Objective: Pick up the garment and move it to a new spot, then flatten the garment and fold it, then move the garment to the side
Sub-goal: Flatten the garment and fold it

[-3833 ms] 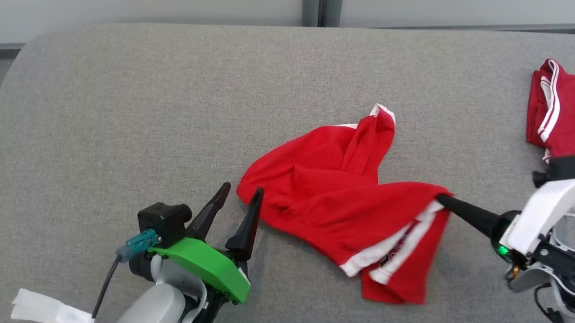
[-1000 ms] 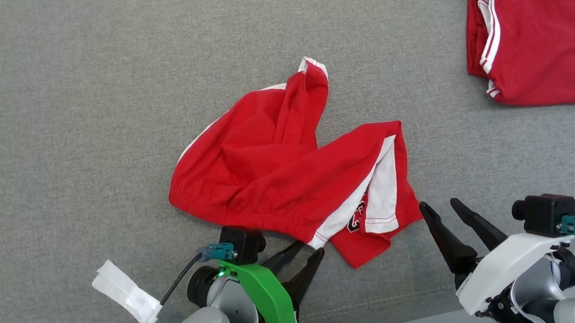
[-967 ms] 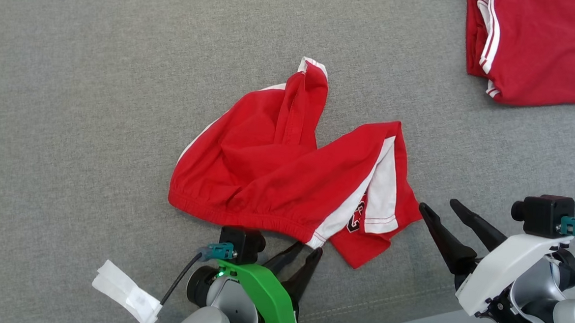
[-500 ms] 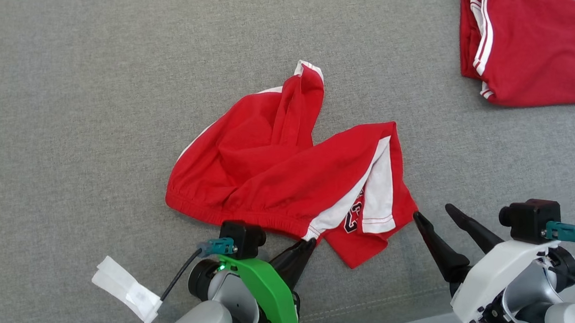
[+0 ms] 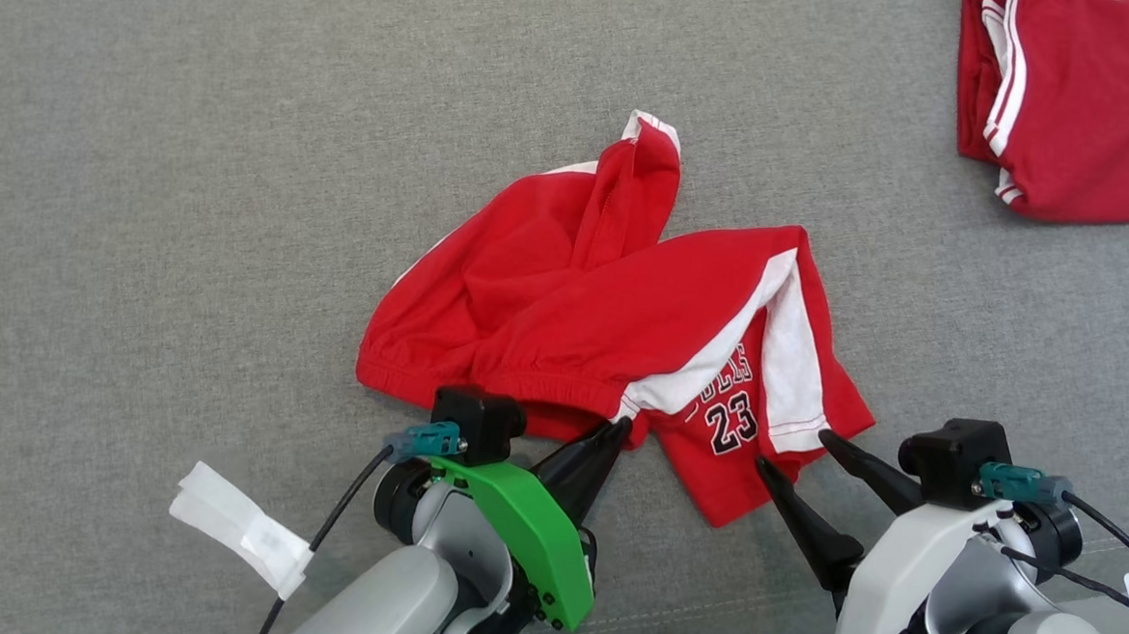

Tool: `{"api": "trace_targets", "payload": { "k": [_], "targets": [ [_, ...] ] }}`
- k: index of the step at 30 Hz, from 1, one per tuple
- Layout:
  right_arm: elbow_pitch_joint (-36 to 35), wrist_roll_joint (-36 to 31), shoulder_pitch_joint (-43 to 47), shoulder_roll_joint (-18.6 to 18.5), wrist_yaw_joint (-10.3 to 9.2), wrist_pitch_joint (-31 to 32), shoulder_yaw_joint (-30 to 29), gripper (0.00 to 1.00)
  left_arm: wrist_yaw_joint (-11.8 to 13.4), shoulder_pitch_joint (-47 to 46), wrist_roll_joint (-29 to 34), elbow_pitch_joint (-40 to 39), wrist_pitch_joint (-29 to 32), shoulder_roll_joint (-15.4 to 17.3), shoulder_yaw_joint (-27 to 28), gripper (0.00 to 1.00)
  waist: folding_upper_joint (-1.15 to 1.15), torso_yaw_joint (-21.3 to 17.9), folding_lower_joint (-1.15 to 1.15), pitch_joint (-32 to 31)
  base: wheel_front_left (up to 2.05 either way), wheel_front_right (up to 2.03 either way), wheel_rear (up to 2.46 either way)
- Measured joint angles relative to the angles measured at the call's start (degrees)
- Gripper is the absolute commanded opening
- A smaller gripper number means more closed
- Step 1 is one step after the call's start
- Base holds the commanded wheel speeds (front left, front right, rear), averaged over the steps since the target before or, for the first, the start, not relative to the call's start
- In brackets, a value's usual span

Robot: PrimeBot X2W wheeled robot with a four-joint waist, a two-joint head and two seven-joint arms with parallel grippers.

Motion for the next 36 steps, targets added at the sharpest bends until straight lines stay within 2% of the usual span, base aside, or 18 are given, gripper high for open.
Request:
{"api": "trace_targets", "payload": {
  "k": [10, 20, 35, 36],
  "targets": [
    [5.05, -0.70, -2.05, 2.04, -1.67, -1.97, -1.42, 1.00, 0.01, -0.19, -0.01, -0.68, 0.08, 0.11, 0.64, 0.00, 0.00, 2.07, 0.00, 1.18, 0.00, 0.00, 0.00],
    [8.15, 1.11, -2.53, 4.83, -2.63, -3.93, -2.86, 1.00, 0.32, -0.17, -0.01, -1.12, 0.10, 1.11, 1.65, 0.00, 0.00, 1.29, 0.00, 1.44, 0.00, 0.00, 0.00],
    [13.24, 1.54, -4.71, 5.56, -2.48, -6.03, -3.11, 1.00, 0.60, -0.16, -0.01, -2.15, 0.49, 1.83, 1.86, 0.00, 0.00, 1.39, 0.00, 1.88, 0.00, 0.00, 0.00],
    [13.40, 1.54, -4.81, 5.56, -2.33, -6.20, -3.09, 0.95, 0.62, -0.16, -0.01, -2.19, 0.48, 1.85, 1.92, 0.00, 0.00, 1.42, 0.00, 1.86, 0.00, 0.00, 0.00]
  ]
}}
